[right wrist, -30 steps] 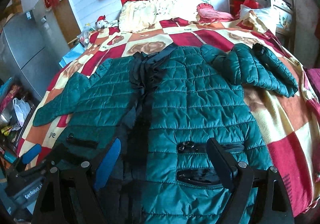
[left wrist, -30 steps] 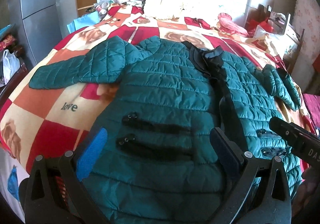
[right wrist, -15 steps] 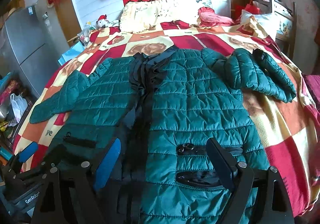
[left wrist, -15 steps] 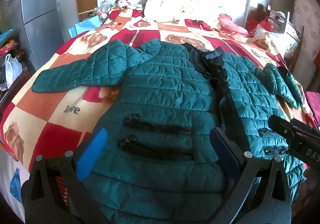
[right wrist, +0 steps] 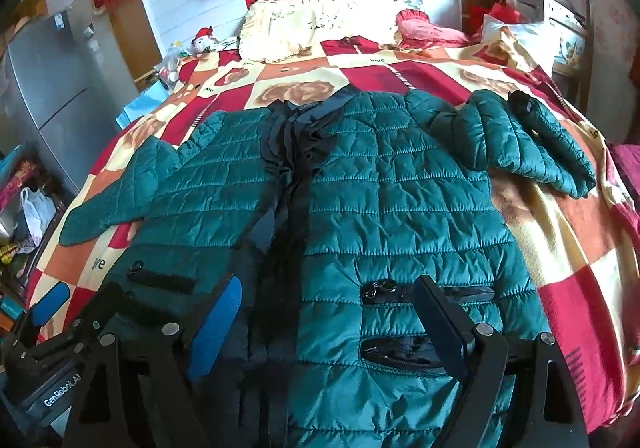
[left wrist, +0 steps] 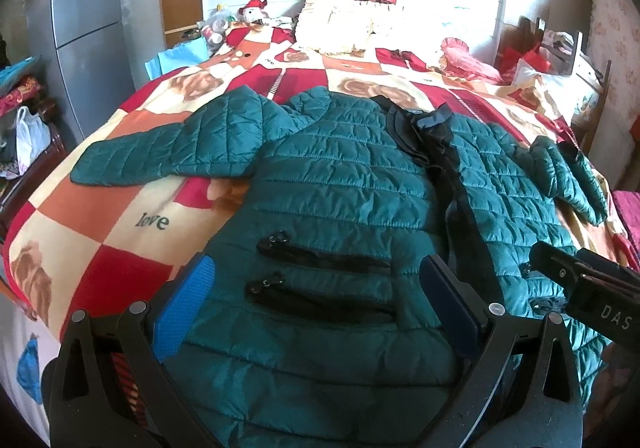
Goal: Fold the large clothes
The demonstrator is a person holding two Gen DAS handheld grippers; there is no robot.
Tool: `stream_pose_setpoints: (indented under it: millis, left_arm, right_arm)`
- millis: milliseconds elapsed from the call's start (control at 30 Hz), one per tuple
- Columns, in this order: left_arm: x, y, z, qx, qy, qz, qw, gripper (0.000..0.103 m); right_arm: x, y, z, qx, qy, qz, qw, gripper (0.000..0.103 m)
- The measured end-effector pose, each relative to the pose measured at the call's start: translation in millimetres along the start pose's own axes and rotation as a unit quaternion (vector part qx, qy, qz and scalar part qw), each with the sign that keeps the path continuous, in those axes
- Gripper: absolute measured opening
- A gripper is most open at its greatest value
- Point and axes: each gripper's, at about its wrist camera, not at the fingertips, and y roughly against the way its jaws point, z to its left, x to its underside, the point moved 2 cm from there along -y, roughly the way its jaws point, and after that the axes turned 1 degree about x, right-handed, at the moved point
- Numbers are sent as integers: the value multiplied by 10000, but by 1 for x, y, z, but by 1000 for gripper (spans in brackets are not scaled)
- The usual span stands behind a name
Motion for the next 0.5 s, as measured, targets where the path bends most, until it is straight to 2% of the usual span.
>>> stream_pose_setpoints:
  millis: [500]
  left_arm:
    - [3,1,0,-45,-14,-27,10000,102]
  right_arm:
    - [5,-1,7,28,2,37,10000,86]
